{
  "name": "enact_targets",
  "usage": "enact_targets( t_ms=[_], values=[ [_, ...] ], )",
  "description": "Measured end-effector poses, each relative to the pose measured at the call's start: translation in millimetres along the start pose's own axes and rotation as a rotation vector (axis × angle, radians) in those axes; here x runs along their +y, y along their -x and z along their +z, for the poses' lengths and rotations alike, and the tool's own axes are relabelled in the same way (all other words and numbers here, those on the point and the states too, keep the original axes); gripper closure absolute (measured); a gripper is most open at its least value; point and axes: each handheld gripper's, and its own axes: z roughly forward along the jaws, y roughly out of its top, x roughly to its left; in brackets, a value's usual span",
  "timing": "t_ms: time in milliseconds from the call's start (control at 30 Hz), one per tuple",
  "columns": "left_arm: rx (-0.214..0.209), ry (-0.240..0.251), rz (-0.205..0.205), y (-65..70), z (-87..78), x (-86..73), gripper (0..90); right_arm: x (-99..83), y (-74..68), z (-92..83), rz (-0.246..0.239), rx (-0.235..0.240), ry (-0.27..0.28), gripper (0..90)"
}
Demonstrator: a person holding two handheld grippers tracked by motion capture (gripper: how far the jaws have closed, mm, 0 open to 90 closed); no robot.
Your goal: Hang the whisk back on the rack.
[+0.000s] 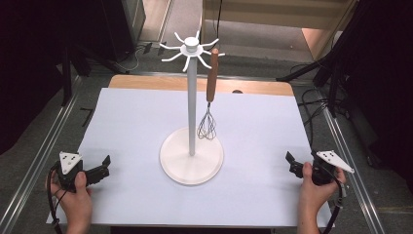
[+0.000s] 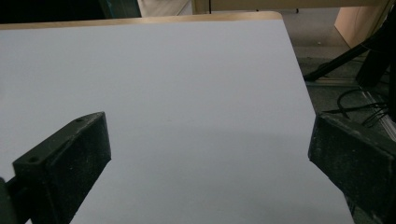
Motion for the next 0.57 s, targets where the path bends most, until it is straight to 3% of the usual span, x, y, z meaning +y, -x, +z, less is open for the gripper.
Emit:
enact_targets(
  t_ms=[300,567],
  values=[
    [-0.003,0.002,-0.007,-0.9,0.0,0.0,0.4,-0.8,-1.1,0.4,-0.017,0.006,-0.003,0.0],
    [-0.004,0.001,-0.008,-1.2,-0.1,0.0,0.4,-1.5,0.3,-0.6,0.000,0.000,0.008,0.6]
  ],
)
